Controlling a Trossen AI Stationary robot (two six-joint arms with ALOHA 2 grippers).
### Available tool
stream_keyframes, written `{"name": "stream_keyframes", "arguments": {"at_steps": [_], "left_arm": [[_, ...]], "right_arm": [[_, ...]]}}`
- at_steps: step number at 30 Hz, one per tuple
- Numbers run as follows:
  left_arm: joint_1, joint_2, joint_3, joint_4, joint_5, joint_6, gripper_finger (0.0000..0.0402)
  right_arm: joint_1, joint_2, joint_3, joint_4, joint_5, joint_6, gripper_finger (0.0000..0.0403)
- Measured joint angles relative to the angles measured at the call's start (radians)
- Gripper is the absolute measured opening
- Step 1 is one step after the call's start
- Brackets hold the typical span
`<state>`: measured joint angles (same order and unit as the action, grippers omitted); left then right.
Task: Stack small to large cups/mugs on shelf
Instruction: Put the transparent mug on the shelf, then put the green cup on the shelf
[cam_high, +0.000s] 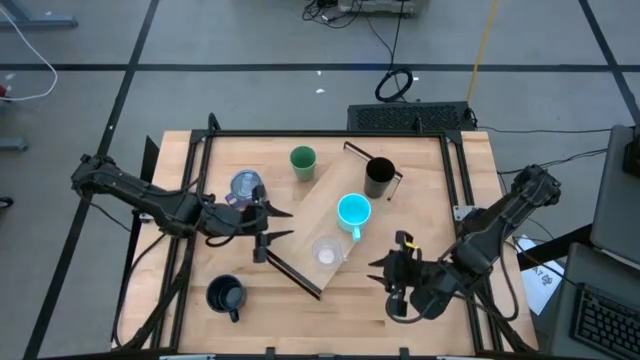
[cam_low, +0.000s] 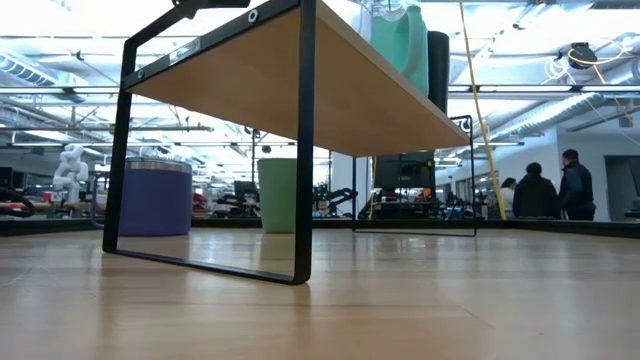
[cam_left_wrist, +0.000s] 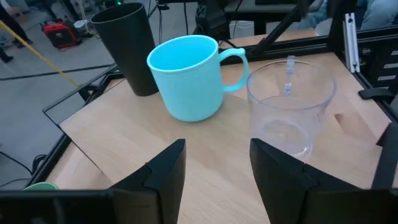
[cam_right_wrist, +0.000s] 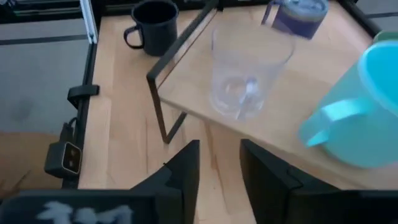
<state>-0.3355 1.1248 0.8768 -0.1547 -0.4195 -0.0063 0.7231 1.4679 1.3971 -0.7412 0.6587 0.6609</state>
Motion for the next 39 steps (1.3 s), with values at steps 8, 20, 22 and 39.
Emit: {"name": "stream_keyframes", "arguments": {"at_steps": [8, 20, 22, 39], "left_arm": [[0.001, 0.000, 0.000, 0.002, -0.021, -0.003, 0.0182], [0.001, 0.000, 0.000, 0.002, -0.035, -0.006, 0.0182], [0.001, 0.000, 0.000, 0.002, -0.035, -0.003, 0.0182], [0.009, 0.001, 0.000, -0.029, -0.036, 0.027, 0.0182]], "right_arm": [[-0.028, 0.001, -0.215, 0.310, 0.000, -0.087, 0.0043], [-0.117, 0.000, -0.310, 0.517, -0.004, -0.207, 0.0002], [-0.122, 0.000, -0.310, 0.525, -0.005, -0.216, 0.0001], [-0.050, -0.116, -0.310, 0.321, 0.025, -0.128, 0.0000]]}}
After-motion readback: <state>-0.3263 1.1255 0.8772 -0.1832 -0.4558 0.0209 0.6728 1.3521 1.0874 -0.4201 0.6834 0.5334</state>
